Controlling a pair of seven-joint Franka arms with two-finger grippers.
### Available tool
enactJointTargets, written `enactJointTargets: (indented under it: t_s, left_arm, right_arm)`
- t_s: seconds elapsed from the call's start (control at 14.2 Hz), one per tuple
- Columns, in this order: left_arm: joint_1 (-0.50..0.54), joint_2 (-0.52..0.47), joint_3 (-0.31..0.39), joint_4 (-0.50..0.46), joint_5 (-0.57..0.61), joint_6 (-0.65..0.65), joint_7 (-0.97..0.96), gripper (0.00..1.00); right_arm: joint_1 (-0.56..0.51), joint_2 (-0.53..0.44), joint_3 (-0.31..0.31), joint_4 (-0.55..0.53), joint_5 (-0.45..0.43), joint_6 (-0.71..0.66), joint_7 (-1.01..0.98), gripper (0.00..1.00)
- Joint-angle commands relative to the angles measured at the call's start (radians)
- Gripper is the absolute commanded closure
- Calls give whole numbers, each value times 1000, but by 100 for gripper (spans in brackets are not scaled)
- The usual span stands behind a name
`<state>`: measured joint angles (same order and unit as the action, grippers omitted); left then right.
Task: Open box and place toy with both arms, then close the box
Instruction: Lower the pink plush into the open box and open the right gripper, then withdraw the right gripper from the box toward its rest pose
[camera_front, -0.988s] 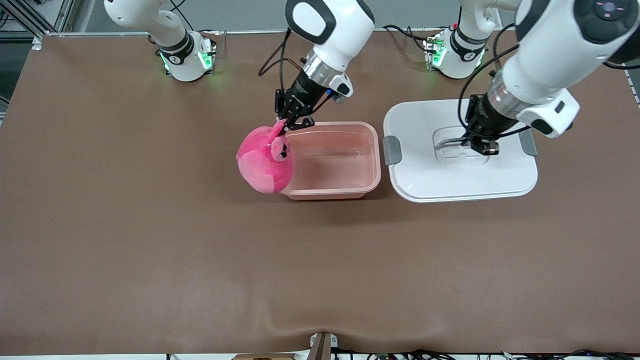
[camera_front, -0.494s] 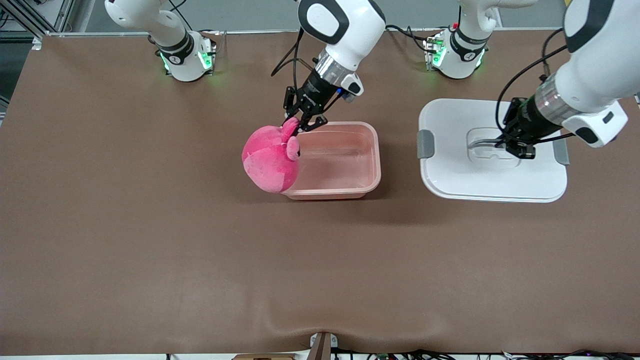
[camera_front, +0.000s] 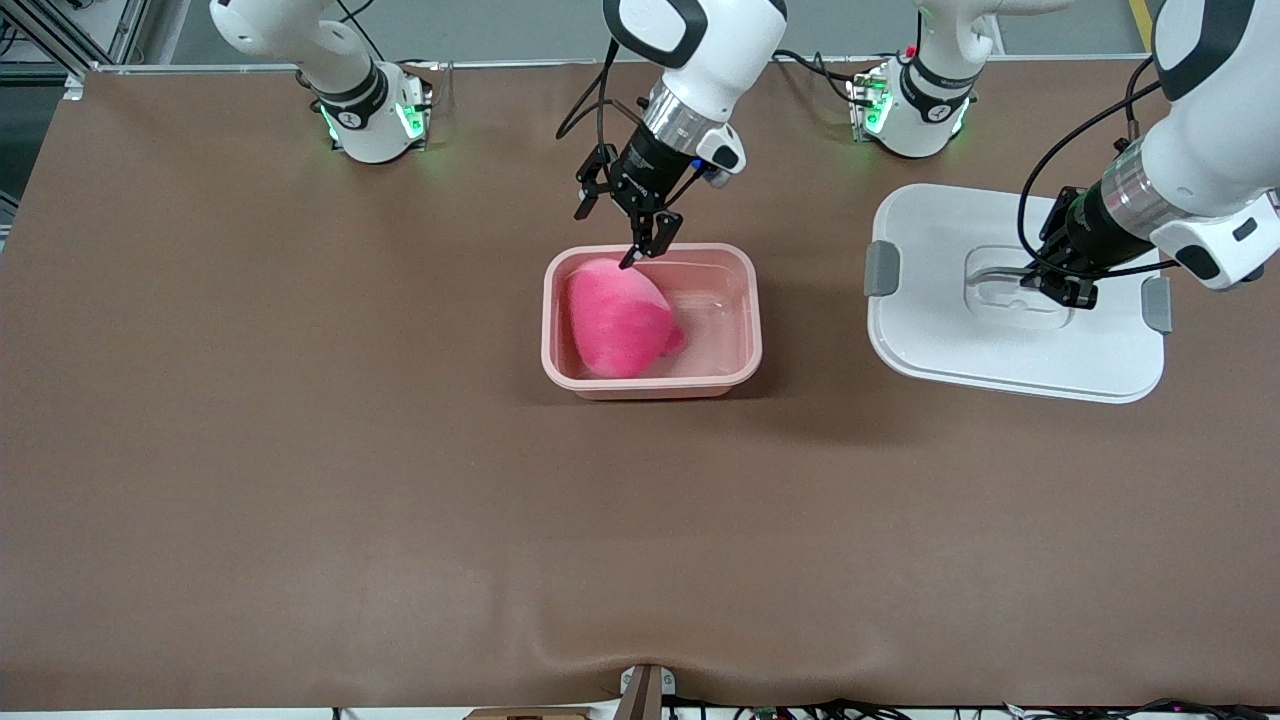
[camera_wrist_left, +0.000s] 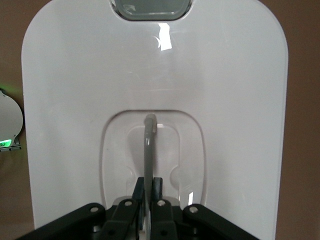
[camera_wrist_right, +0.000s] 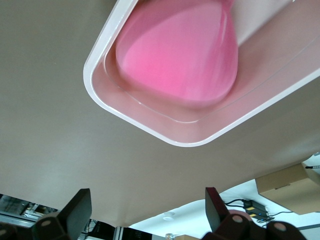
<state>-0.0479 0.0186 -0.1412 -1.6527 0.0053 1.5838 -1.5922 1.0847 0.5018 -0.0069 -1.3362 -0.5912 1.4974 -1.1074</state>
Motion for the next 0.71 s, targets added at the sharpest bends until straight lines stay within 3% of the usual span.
enactJointTargets:
  t_s: [0.0,0.28,0.64]
  left_arm:
    - [10,-34,-9,-29,16,8,20,100]
    - [8,-34,-11,-30,18,8,20,100]
    - [2,-34,-12,-30,16,7,20,100]
  right_arm:
    - [1,14,-13,34,25,-43,88,0]
    - [-61,3,-19,34,54,-62,172,0]
    - [-270,-78,-19,22,191,-54,288,0]
